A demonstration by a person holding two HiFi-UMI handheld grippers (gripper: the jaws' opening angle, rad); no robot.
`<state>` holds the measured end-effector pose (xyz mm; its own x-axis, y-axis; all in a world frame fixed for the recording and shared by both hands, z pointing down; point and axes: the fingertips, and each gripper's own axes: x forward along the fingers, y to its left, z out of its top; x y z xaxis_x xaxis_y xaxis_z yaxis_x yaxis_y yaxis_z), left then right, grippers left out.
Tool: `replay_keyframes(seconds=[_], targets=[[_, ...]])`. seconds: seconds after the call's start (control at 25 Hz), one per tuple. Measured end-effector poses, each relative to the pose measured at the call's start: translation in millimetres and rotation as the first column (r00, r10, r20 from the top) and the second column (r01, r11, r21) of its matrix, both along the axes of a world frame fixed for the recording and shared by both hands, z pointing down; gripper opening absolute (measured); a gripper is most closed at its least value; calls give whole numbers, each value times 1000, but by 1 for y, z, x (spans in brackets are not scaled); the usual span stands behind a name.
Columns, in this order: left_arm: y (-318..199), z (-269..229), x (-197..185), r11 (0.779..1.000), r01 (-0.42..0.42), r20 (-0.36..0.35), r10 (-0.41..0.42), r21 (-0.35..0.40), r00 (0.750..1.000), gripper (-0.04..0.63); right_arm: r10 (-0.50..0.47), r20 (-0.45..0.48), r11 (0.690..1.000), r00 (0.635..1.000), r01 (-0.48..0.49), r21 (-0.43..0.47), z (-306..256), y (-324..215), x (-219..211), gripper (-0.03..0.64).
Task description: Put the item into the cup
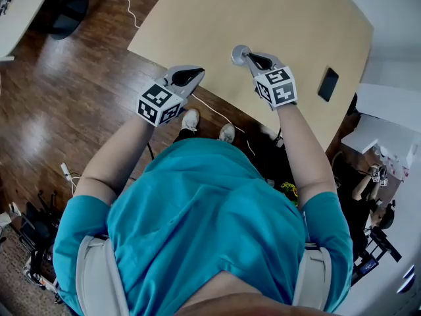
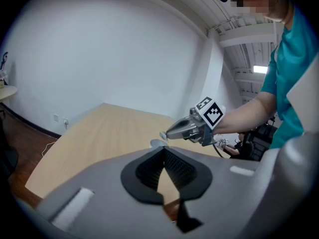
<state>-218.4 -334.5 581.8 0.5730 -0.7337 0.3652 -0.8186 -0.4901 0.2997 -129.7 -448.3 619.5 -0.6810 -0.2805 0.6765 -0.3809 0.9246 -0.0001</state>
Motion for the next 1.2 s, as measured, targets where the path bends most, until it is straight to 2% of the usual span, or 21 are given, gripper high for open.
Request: replay_keyframes(seconds=[0.08,0.16,0.2,0.36,0.76,0.84,1.0,1.2], targets=[[1,0,-5,1000,4,-3,-4,-2,1000,5,7,6,1000,1000,-7,-4,0,-1,-5,28],[1,1,-7,1000,5,-7,-5,-4,1000,5,7,18,1000,1000,-6,-18,0,0,-9,164],[1,1,-8,1000,5,-8,-5,-5,1000,5,3,21,1000,1000,-3,-22,0,1,-10,184],[-1,4,-8,1000,0,-13,0,-7,1000,5,-9,23,1000,1000,10,-16,-2,2,-13,189],[-10,-1,-9,999,-35,-33,35,4,999,5,30,24,1000,999,-30,-1,-11,-5,-11,189],[-11,-3,-10,999,-46,-39,46,8,998,5,39,43,999,998,-40,7,-17,-3,-10,186],[-12,-13,-10,996,-84,-58,85,31,995,5,58,137,998,989,-60,14,-41,9,-1,2],[4,-22,-12,986,-160,-61,163,49,985,5,105,206,994,973,-106,-6,-71,41,23,2]])
